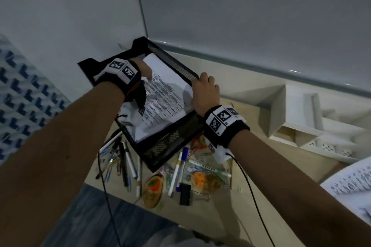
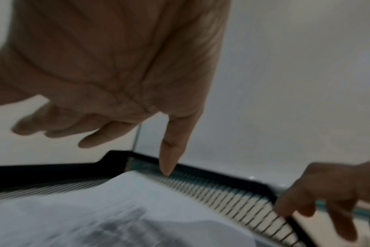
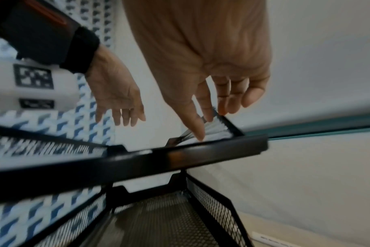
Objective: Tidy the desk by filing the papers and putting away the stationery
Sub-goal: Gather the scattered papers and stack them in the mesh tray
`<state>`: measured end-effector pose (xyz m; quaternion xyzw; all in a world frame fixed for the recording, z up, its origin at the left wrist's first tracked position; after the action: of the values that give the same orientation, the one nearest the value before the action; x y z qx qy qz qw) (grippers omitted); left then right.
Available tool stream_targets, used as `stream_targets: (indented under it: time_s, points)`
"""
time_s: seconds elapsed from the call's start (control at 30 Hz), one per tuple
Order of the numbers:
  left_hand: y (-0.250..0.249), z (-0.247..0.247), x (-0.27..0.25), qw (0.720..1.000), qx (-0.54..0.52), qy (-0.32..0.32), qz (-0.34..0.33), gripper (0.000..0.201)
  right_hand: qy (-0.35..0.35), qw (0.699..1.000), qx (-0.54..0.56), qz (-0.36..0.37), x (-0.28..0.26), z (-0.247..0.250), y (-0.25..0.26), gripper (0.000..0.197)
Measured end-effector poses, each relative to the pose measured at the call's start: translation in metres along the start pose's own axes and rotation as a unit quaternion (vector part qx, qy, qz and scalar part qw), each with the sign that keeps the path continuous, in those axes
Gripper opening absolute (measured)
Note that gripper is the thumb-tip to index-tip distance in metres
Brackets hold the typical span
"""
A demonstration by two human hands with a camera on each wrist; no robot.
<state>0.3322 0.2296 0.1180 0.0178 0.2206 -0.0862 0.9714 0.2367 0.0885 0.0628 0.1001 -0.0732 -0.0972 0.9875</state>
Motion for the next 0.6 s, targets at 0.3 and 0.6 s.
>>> stream_targets:
  time_s: [0.3,0.6]
  points:
    - [-0.181,-0.027,-0.056,0.941,-0.269,0.032,-0.201,0.029,-0.054,0.954,0.190,-0.224,-0.088,0.026,-0.194,0.037]
    - [-0.366,-0.148,-0.135,0.900,-0.225,0.213,-0.307,0.013,-0.060,0.867,0.165,-0.466,-0.279,0.042,-0.450,0.032]
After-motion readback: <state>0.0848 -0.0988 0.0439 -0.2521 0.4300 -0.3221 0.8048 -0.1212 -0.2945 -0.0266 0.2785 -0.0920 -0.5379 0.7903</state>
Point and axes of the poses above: each hand's wrist, its own x-axis towards the middle knuckle, its own z-axis out of the back of the hand, y = z × x, the point moved 4 cm from there along x, towards the middle knuckle
